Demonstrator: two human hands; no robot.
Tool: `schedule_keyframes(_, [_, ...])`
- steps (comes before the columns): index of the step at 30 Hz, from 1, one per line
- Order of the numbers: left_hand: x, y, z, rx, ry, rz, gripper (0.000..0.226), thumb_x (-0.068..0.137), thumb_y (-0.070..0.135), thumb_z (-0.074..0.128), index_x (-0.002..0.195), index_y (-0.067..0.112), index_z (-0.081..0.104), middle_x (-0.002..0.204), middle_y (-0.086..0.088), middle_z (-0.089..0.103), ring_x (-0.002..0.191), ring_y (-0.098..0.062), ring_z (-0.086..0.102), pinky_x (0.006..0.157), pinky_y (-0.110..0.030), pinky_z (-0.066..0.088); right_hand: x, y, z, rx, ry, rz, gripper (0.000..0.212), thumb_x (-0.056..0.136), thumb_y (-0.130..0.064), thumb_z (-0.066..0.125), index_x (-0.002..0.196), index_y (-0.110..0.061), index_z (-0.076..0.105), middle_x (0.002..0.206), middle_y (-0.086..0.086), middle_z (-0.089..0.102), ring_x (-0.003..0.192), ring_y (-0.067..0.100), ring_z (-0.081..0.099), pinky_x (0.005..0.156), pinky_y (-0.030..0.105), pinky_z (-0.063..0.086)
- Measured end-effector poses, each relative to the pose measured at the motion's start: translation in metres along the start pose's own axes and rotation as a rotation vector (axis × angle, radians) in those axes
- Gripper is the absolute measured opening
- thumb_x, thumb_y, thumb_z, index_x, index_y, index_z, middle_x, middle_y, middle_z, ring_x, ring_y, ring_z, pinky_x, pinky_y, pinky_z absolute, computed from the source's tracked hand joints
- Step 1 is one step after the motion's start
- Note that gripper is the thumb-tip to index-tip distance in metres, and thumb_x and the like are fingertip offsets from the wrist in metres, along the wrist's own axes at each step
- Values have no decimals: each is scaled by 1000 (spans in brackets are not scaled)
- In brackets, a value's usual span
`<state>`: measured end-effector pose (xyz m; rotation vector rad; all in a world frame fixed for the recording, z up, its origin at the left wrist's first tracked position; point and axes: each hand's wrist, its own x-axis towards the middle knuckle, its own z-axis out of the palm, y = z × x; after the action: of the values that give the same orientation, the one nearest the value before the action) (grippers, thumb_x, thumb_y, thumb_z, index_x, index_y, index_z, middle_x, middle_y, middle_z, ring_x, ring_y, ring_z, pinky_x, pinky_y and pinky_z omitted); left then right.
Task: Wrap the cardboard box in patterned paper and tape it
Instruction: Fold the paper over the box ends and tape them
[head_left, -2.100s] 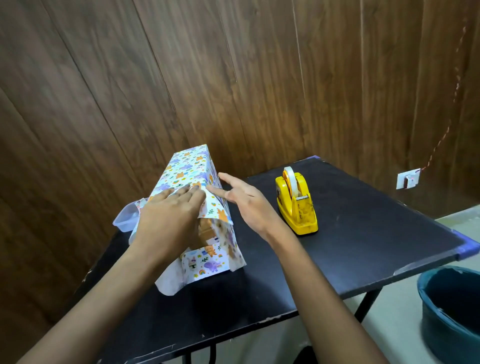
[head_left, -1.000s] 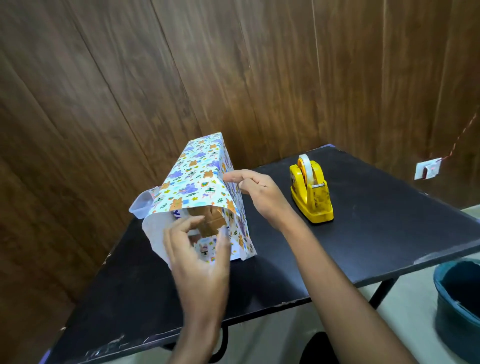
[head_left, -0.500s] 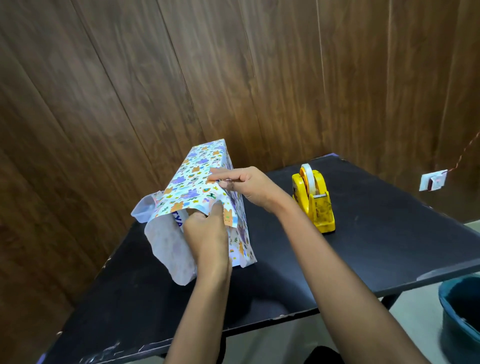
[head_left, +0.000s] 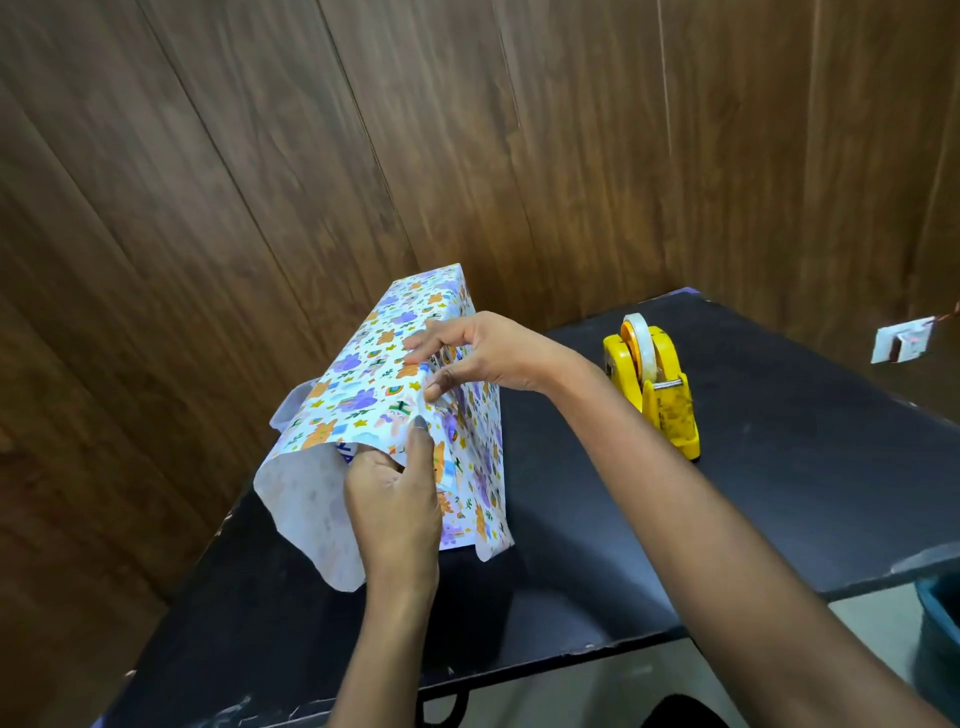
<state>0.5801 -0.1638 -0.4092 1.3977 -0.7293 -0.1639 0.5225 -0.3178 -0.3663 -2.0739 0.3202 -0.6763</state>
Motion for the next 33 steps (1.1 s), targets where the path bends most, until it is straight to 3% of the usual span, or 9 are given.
schedule_keyframes(8, [-2, -4, -2, -38, -16, -16, 40, 89, 21, 61, 62, 9, 34, 58, -5, 35, 53, -18, 32, 50, -29, 28, 0, 0, -1, 54, 34, 10, 36, 78, -3, 71, 114, 0, 66, 131, 6, 58, 117, -1, 44, 76, -6, 36])
schedule_keyframes(12, [-6, -3, -13, -147, -123, -8, 13, 90, 13, 59, 78, 9, 56, 66, 5, 62, 60, -9, 58, 56, -25, 46, -10, 2, 4, 113, 113, 18, 34, 84, -9, 67, 117, -3, 65, 133, 5, 57, 123, 0, 44, 105, 16, 38])
schedule_keyframes(15, [-8, 2, -36, -208, -235, 4, 13, 84, 19, 64, 82, 7, 59, 73, 2, 69, 69, -11, 64, 67, -27, 51, -28, -4, 15, 173, 204, 19, 34, 86, -20, 66, 118, -11, 65, 130, 14, 58, 119, 14, 56, 100, 19, 45])
schedule_keyframes(18, [-8, 9, -65, -99, -239, 154, 26, 78, 37, 66, 76, 11, 66, 78, -4, 73, 79, -21, 69, 76, -39, 53, -52, -19, 29, 219, 276, 29, 56, 80, -41, 66, 128, -13, 57, 131, 4, 59, 114, 2, 56, 93, 10, 44])
schedule_keyframes(20, [-6, 19, -89, -15, -215, 309, 31, 78, 44, 58, 73, 16, 67, 81, 0, 73, 81, -18, 70, 73, -37, 53, -67, -31, 40, 169, 282, 50, 86, 63, -64, 68, 135, -21, 50, 139, -2, 52, 125, 4, 49, 104, 22, 40])
schedule_keyframes(24, [18, 30, -125, 230, -210, 622, 26, 84, 39, 52, 82, 16, 65, 85, 4, 67, 79, -10, 62, 70, -21, 48, -81, -66, 65, -243, 219, 87, 95, 66, -54, 71, 147, -28, 28, 155, -9, 26, 141, 6, 24, 114, 26, 26])
schedule_keyframes(27, [64, 31, -134, 35, -370, 438, 25, 86, 32, 51, 96, 17, 69, 107, -2, 67, 100, -16, 62, 85, -33, 46, -68, -89, 80, -398, 159, 51, 88, 74, -48, 71, 148, -24, 28, 157, -3, 17, 144, 6, 13, 113, 22, 20])
schedule_keyframes(29, [100, 28, -124, 63, -507, 291, 36, 84, 35, 51, 110, 17, 67, 123, 4, 63, 119, -10, 54, 100, -33, 41, -54, -98, 87, -555, 65, 106, 89, 74, -60, 65, 147, -22, 31, 157, 2, 20, 146, 15, 14, 116, 34, 23])
schedule_keyframes(33, [130, 11, -99, 236, -870, 112, 36, 97, 16, 46, 131, 23, 54, 146, 15, 35, 137, 4, 20, 111, -19, 21, -45, -106, 88, -845, -53, 235, 63, 88, -51, 55, 137, -12, 44, 139, 8, 47, 123, 25, 47, 97, 34, 42])
